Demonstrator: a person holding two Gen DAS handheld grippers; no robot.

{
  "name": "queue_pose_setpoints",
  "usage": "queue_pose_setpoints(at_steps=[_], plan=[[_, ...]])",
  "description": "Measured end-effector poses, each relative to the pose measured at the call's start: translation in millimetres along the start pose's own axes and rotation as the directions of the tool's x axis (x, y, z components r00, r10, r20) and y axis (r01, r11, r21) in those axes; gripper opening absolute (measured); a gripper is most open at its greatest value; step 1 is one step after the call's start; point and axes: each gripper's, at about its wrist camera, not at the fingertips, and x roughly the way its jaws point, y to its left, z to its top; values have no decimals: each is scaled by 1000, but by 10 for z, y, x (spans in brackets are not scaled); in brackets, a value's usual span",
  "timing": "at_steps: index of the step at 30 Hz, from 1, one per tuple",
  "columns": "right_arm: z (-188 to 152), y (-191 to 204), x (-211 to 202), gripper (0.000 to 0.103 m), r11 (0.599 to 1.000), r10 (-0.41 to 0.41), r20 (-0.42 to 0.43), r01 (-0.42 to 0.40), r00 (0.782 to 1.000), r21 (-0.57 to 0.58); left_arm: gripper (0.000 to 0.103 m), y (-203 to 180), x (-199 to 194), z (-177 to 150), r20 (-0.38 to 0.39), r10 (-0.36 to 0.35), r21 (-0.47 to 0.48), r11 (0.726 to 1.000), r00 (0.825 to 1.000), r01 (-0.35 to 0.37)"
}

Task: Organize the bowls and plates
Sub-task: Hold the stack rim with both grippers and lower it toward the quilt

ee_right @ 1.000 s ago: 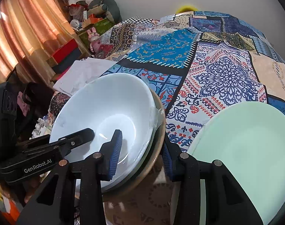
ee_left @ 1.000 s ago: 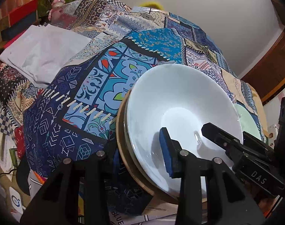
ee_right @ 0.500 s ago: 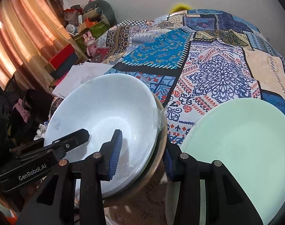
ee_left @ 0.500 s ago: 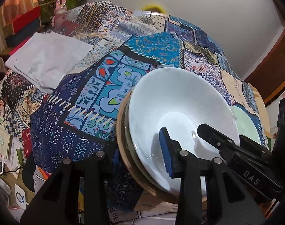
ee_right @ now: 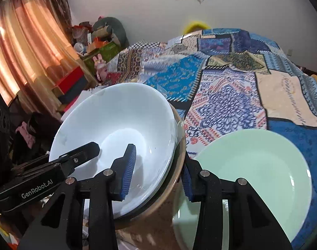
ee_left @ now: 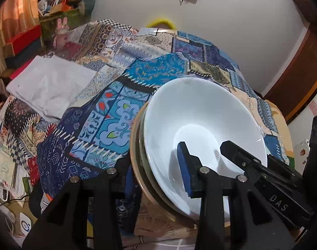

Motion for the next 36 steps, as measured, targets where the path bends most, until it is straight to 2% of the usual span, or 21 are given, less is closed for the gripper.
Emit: queue_pose_setpoints(at_steps=[20, 36], plan=[[-10, -535, -528, 37, 992, -85, 93, 75, 992, 101, 38, -780, -20, 72, -13, -79, 114, 990, 997, 80], [-271, -958, -813, 37, 970, -156, 70, 139, 985, 200, 38, -1319, 171, -86, -91, -113, 198, 972, 989, 129]])
